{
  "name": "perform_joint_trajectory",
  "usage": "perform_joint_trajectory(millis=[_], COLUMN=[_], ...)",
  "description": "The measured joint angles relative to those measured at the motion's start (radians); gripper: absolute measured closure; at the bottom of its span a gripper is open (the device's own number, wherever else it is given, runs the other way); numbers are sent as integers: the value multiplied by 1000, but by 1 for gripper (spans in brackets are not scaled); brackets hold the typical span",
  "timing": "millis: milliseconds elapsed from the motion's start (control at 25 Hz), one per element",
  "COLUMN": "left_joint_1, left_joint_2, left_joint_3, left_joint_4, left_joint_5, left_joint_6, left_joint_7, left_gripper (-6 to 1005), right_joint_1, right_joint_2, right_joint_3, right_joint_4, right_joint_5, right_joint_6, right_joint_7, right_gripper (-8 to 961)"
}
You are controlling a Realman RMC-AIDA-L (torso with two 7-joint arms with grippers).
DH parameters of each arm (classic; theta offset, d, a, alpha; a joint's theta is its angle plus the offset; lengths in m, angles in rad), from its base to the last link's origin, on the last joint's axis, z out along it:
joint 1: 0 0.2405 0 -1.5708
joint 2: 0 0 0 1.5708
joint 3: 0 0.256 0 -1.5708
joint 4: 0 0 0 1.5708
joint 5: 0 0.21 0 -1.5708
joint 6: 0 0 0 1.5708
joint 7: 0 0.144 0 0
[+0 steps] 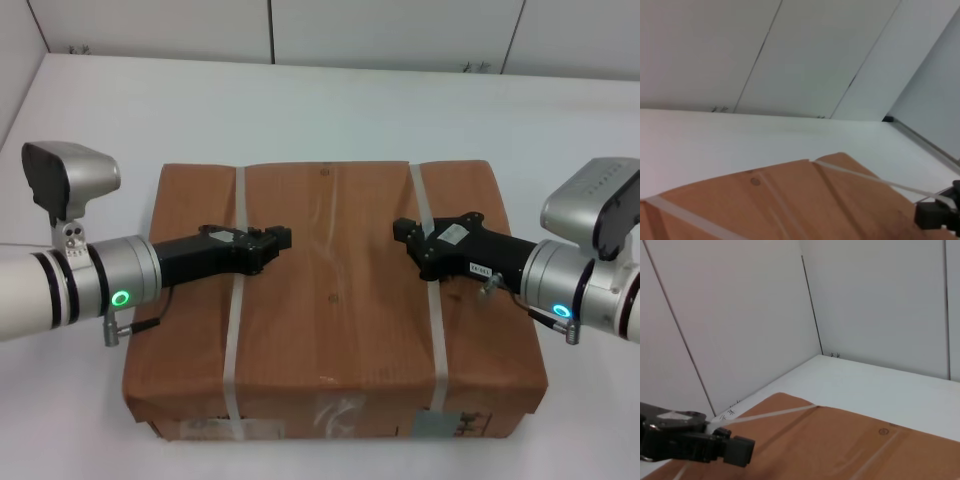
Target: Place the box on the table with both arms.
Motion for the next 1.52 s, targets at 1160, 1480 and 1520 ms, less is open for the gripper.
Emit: perform_joint_trajectory(millis=[1160, 1480, 1520], left_joint_1=[14, 12, 11], left_joint_2=[-26, -28, -28], left_joint_3=[-4, 4, 8], left_joint_4=[-14, -15, -15], left_joint_5=[27, 35, 36], left_joint_6=[-122, -183, -195], left_joint_7=[26, 48, 52], left_gripper=[865, 644, 597], right_joint_1=[0, -6, -8], right_joint_2=[0, 0, 0], right_joint_3=[23, 47, 47], right_joint_4=[39, 39, 38], right_joint_5=[-3, -3, -3], right_joint_6=[114, 125, 140], right_joint_7=[49, 66, 70], right_gripper=[861, 420, 399])
